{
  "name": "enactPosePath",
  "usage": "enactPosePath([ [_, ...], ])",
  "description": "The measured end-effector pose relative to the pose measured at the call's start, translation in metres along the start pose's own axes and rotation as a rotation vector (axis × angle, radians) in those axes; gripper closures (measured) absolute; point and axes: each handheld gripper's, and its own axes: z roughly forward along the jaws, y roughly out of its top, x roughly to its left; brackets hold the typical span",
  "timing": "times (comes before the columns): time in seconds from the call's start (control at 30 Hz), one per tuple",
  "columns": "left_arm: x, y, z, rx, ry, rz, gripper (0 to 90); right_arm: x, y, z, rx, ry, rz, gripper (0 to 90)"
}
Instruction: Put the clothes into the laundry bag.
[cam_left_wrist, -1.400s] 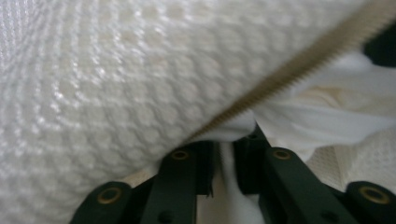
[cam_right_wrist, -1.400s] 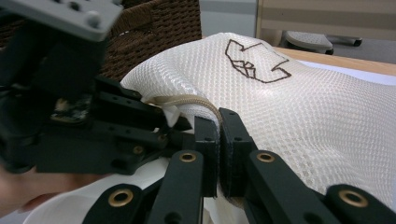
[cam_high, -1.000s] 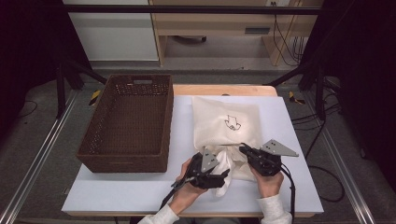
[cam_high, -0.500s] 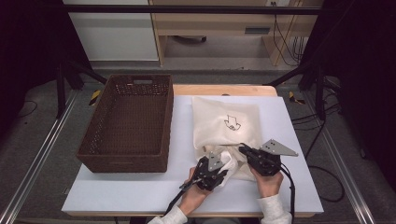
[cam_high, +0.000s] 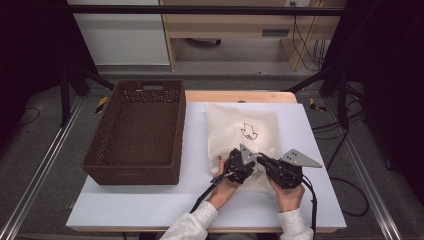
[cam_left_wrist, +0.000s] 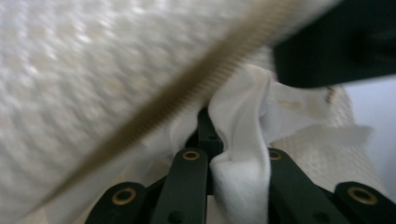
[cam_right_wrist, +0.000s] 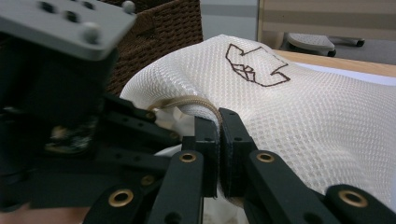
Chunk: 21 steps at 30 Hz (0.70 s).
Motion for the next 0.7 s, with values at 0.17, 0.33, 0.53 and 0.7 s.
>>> enactPosePath([
  [0.17,0.001,-0.004,0.008,0.01,0.024,0.025,83.0,-0.002,-0.002,0.001,0.005,-0.003,0.008,87.5],
  [0.33,-0.007,-0.007,-0.022,0.009,-0.021,0.051,48.6,-0.003,-0.004,0.002,0.009,-0.011,0.005,87.4],
  [0.53,0.005,-0.017,-0.088,-0.064,-0.024,0.061,36.3,-0.003,-0.003,0.0,0.005,-0.016,-0.002,87.4],
  [0.7,0.029,-0.036,-0.094,0.001,0.038,-0.005,40.1,-0.002,-0.004,0.002,0.011,-0.016,-0.004,87.4],
])
